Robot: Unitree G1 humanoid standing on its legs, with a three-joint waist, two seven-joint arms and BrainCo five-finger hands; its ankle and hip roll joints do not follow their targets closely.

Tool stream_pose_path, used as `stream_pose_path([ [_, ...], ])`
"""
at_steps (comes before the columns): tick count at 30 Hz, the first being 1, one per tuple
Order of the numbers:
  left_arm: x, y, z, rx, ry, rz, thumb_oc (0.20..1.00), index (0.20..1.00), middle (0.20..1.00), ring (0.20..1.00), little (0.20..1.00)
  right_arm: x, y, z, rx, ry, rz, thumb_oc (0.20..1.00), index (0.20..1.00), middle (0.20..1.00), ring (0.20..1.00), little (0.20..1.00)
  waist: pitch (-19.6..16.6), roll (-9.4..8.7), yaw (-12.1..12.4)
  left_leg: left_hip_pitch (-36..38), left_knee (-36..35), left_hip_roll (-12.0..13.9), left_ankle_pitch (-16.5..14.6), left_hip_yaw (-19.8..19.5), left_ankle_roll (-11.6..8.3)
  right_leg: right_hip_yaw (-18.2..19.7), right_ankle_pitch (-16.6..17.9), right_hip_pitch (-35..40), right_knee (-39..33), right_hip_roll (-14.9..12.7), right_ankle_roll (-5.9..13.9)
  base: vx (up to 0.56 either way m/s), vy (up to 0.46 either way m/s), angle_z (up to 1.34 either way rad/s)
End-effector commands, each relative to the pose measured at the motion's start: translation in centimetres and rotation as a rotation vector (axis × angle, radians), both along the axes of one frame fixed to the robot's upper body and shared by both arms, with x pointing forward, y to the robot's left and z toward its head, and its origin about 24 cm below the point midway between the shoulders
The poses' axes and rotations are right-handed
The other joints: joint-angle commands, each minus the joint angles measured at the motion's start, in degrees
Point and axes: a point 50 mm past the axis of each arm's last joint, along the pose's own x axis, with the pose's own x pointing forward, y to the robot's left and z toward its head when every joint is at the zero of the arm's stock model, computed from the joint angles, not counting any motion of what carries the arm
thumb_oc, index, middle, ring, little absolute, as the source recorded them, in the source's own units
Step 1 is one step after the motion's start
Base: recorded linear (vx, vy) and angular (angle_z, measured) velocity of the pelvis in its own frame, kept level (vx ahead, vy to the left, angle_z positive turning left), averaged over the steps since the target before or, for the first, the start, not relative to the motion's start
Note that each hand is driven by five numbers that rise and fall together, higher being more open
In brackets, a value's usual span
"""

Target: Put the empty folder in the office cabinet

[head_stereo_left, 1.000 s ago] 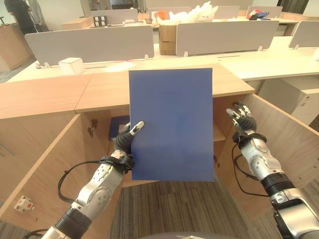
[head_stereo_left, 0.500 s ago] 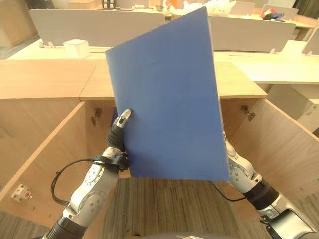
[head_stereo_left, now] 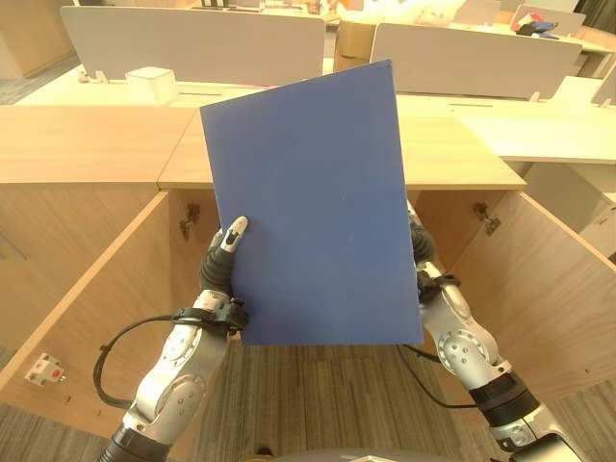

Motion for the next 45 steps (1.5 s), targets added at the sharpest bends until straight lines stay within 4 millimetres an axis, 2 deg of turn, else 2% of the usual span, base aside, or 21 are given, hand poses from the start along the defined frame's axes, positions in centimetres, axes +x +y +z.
stream_pose_path([
  [1, 0.3, 1.6, 1.6, 0.038, -0.108, 0.090, 0.200, 0.200, 0.200, 0.200, 0.200, 1.3, -1.5, 3.1, 0.070, -0.129, -0.138, 1.000, 1.000, 1.000, 1.000, 1.000, -2.1, -2.20, -0.5, -0.3, 0.0, -1.1, -6.9, 0.4, 0.72, -0.7, -4.0, 1.1, 0.0, -5.5, 5.18, 0.00, 0.000, 0.00],
  [6, -0.2, 2.5, 1.0, 0.070, -0.083, 0.142, 0.200, 0.200, 0.200, 0.200, 0.200, 2.2, -4.7, 4.1, 0.112, -0.133, -0.348, 1.000, 1.000, 1.000, 1.000, 1.000, -2.2, -2.02, -0.8, 0.2, 0.0, -1.2, -7.5, 0.8, 1.01, -0.2, -3.9, 1.2, -0.1, -5.6, 5.24, 0.02, 0.011, -0.02],
  [10, -0.4, 2.8, 0.9, 0.090, -0.077, 0.160, 0.200, 0.200, 0.200, 0.200, 0.200, 2.3, -5.4, 4.5, 0.126, -0.143, -0.388, 1.000, 1.000, 1.000, 1.000, 1.000, -2.2, -2.02, -0.7, 0.3, 0.0, -1.3, -7.7, 0.9, 1.05, -0.1, -4.0, 1.3, -0.1, -5.6, 5.26, 0.02, 0.005, -0.04],
  [17, -1.2, 4.4, 0.2, 0.186, -0.058, 0.223, 0.200, 0.200, 0.200, 0.200, 0.200, 1.0, -8.0, 4.8, 0.174, -0.180, -0.475, 1.000, 1.000, 1.000, 1.000, 1.000, -1.9, -2.26, -0.7, 0.4, 0.0, -1.4, -7.9, 0.9, 1.03, 0.1, -4.1, 1.3, -0.1, -5.6, 5.37, 0.00, 0.001, 0.00],
  [19, -1.4, 4.8, 0.0, 0.214, -0.054, 0.237, 0.200, 0.200, 0.200, 0.200, 0.200, 0.1, -8.5, 4.0, 0.178, -0.168, -0.466, 1.000, 1.000, 1.000, 1.000, 1.000, -1.7, -2.46, -0.9, 0.3, 0.0, -1.4, -7.9, 0.9, 0.97, 0.1, -4.0, 1.1, -0.1, -5.6, 5.42, 0.00, 0.000, 0.00],
  [22, -1.3, 5.0, 0.0, 0.231, -0.056, 0.247, 0.200, 0.200, 0.200, 0.200, 0.200, -0.6, -7.6, 3.0, 0.155, -0.138, -0.402, 1.000, 1.000, 1.000, 1.000, 1.000, -1.5, -2.67, -1.2, 0.3, 0.0, -1.3, -7.9, 1.1, 0.88, 0.4, -3.9, 1.0, -0.1, -5.6, 5.44, 0.00, -0.009, -0.04],
  [27, -1.2, 4.6, 0.1, 0.254, -0.063, 0.231, 0.200, 0.200, 0.200, 0.200, 0.200, -1.6, -3.6, 0.7, 0.013, -0.058, -0.157, 1.000, 1.000, 1.000, 1.000, 1.000, -1.2, -2.69, -1.4, 0.5, 0.0, -1.2, -7.7, 1.5, 0.77, 0.9, -3.7, 0.7, -0.1, -5.5, 5.28, -0.01, -0.006, -0.07],
  [31, -1.5, 4.6, 0.1, 0.252, -0.073, 0.230, 0.200, 0.200, 0.200, 0.200, 0.200, -2.6, -0.9, 0.4, -0.038, -0.079, 0.023, 1.000, 1.000, 1.000, 1.000, 1.000, -0.9, -2.64, -1.3, 0.4, 0.0, -1.1, -7.6, 1.5, 0.69, 0.9, -3.7, 0.8, -0.1, -5.4, 5.11, 0.00, -0.001, -0.01],
  [40, -1.6, 4.7, -0.5, 0.240, -0.052, 0.256, 0.200, 0.200, 0.200, 0.200, 0.200, -3.3, 2.1, -0.3, -0.048, -0.065, 0.193, 1.000, 1.000, 1.000, 1.000, 1.000, -0.6, -2.71, -0.7, -0.1, 0.0, -1.0, -7.4, 1.0, 0.66, 0.2, -3.9, 0.8, -0.1, -5.5, 4.86, 0.00, 0.000, 0.00],
  [45, -1.6, 4.6, -0.7, 0.239, -0.044, 0.254, 0.200, 0.200, 0.200, 0.200, 0.200, -3.5, 2.9, -0.2, -0.047, -0.071, 0.236, 1.000, 1.000, 1.000, 1.000, 1.000, -0.5, -2.85, -0.3, -0.1, 0.0, -1.0, -7.3, 0.8, 0.68, 0.1, -3.8, 0.7, -0.1, -5.5, 4.86, 0.00, 0.000, 0.00],
])
